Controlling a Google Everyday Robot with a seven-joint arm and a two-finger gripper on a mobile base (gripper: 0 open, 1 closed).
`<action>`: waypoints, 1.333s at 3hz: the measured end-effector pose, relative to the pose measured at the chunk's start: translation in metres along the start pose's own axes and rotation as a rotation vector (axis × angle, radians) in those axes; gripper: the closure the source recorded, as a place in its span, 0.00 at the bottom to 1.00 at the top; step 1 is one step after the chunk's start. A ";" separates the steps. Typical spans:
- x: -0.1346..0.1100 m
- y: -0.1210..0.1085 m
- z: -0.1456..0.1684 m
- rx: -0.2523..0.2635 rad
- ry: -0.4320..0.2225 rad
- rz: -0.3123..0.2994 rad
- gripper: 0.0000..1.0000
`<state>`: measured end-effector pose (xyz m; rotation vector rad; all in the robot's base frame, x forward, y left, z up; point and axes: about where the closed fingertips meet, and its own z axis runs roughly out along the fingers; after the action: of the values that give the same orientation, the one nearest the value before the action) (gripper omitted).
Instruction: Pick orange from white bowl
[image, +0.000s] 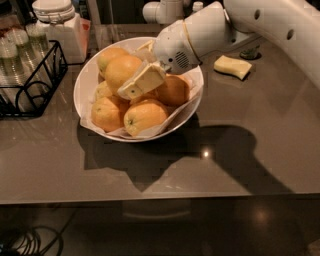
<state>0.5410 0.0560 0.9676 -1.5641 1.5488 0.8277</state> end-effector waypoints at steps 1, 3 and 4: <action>-0.006 0.004 -0.010 0.012 -0.033 -0.019 1.00; -0.024 0.056 -0.101 0.180 -0.047 -0.016 1.00; -0.021 0.079 -0.144 0.249 -0.014 0.013 1.00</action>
Offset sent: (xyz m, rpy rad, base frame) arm -0.0567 -0.0849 0.0718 0.0885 -0.0937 -0.1204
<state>0.4513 -0.0555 1.0507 -1.3662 1.5871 0.6245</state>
